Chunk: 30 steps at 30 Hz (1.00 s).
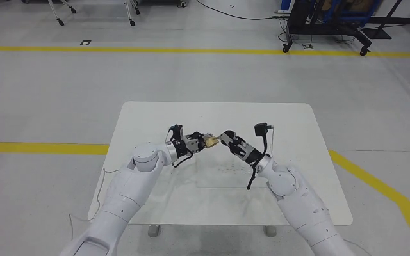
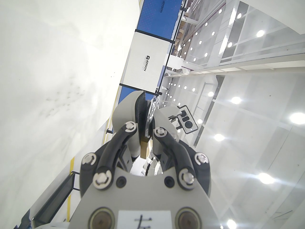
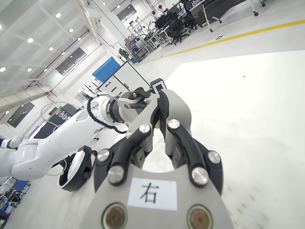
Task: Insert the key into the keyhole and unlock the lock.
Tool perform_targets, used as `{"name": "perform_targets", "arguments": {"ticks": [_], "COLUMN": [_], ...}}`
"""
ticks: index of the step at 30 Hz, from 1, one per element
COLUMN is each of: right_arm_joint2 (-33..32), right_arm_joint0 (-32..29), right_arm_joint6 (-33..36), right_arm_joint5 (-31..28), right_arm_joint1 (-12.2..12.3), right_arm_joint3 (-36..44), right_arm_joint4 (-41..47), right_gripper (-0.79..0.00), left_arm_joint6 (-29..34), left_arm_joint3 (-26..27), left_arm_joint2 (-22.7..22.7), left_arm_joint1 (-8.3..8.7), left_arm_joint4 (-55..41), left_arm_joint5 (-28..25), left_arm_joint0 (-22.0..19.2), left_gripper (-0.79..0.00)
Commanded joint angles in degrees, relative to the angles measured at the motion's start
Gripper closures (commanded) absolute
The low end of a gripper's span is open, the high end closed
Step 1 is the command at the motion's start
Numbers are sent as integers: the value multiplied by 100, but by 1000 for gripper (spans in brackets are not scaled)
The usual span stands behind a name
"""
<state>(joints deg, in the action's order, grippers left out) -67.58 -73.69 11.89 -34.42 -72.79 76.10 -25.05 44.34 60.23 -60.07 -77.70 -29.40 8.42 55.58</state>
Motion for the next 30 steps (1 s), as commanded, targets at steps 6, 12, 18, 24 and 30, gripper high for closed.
{"name": "perform_targets", "arguments": {"ticks": [6,12,18,24,30], "right_arm_joint2": [0,29,104,181,176], "right_arm_joint0": [-42,-115,-132,-198,-336], "right_arm_joint6": [-3,70,128,190,517], "right_arm_joint5": [-79,-114,-96,-177,-253], "right_arm_joint1": [5,14,6,-28,-54], "right_arm_joint3": [-49,-17,-34,-77,-75], "right_arm_joint4": [76,105,170,905,2413], "right_gripper": [0,0,0,0,0], "left_arm_joint6": [-33,-76,-108,-136,-303], "left_arm_joint3": [19,50,80,115,179], "left_arm_joint2": [-32,-44,-59,-83,-119], "left_arm_joint1": [7,14,21,29,43], "left_arm_joint4": [-9,27,52,63,204], "left_arm_joint5": [-44,-48,-56,-72,-224], "left_arm_joint0": [21,38,57,74,95], "left_gripper": [0,0,0,0,0]}}
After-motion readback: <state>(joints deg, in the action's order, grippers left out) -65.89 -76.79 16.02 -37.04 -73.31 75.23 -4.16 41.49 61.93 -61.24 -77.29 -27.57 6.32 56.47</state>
